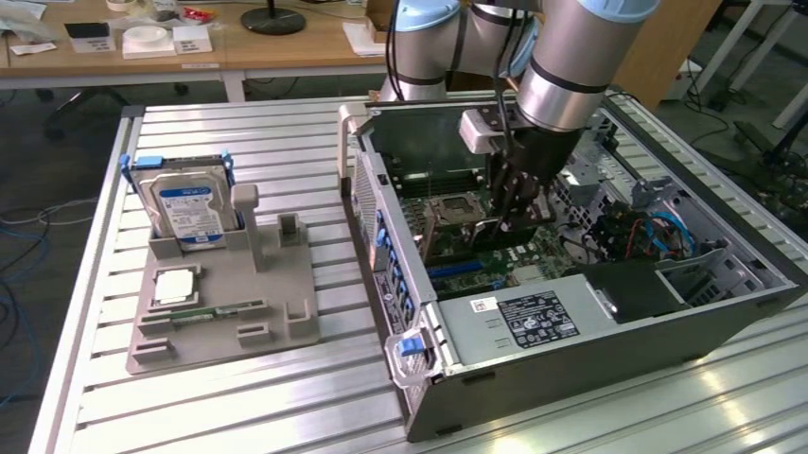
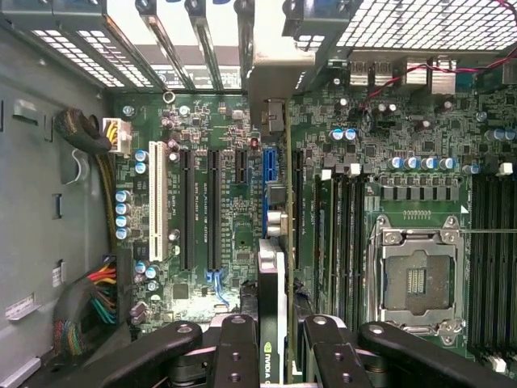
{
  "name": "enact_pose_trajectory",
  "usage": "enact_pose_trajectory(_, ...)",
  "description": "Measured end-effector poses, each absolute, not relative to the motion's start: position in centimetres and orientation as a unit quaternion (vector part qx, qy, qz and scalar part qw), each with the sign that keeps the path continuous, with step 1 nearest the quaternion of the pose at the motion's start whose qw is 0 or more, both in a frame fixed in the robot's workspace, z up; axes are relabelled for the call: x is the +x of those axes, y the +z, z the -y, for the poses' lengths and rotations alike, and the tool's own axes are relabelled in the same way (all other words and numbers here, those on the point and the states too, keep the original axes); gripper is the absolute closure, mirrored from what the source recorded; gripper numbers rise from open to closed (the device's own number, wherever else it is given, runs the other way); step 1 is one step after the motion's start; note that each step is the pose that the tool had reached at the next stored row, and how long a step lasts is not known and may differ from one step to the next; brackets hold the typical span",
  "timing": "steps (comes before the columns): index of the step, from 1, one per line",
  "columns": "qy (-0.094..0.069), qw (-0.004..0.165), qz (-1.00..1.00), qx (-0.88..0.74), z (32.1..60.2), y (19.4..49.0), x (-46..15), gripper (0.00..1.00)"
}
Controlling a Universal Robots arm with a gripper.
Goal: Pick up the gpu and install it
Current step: 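Insert the gpu into the slot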
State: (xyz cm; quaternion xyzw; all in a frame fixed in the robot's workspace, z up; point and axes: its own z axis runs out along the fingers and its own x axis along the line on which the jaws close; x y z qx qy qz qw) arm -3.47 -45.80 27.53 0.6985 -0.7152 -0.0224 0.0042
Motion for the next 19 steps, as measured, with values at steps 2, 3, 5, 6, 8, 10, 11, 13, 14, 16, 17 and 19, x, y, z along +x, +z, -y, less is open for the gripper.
enact_pose_trajectory(2, -0.023, 0.004, 0.715, 0.698, 45.8, 27.46, -3.48, 0.74)
enact_pose_trajectory(3, -0.023, 0.004, 0.715, 0.698, 45.8, 27.36, -3.54, 0.74)
enact_pose_trajectory(5, -0.022, 0.004, 0.715, 0.698, 45.8, 27.26, -3.58, 0.74)
enact_pose_trajectory(6, -0.022, 0.004, 0.715, 0.698, 45.81, 27.27, -3.58, 0.74)
enact_pose_trajectory(8, -0.022, 0.004, 0.715, 0.698, 45.8, 27.24, -3.62, 0.74)
enact_pose_trajectory(10, -0.022, 0.004, 0.715, 0.698, 45.8, 27.17, -3.77, 0.74)
enact_pose_trajectory(11, -0.022, 0.004, 0.715, 0.698, 45.81, 27.16, -3.82, 0.74)
enact_pose_trajectory(13, -0.023, 0.004, 0.715, 0.699, 45.83, 27.06, -3.83, 0.74)
enact_pose_trajectory(14, -0.022, 0.004, 0.715, 0.698, 45.86, 27.0, -3.84, 0.74)
enact_pose_trajectory(16, -0.022, 0.004, 0.715, 0.698, 45.88, 26.79, -3.88, 0.74)
enact_pose_trajectory(17, -0.022, 0.004, 0.715, 0.699, 45.88, 26.7, -3.93, 0.74)
enact_pose_trajectory(19, -0.022, 0.004, 0.715, 0.699, 45.88, 26.59, -4.08, 0.74)
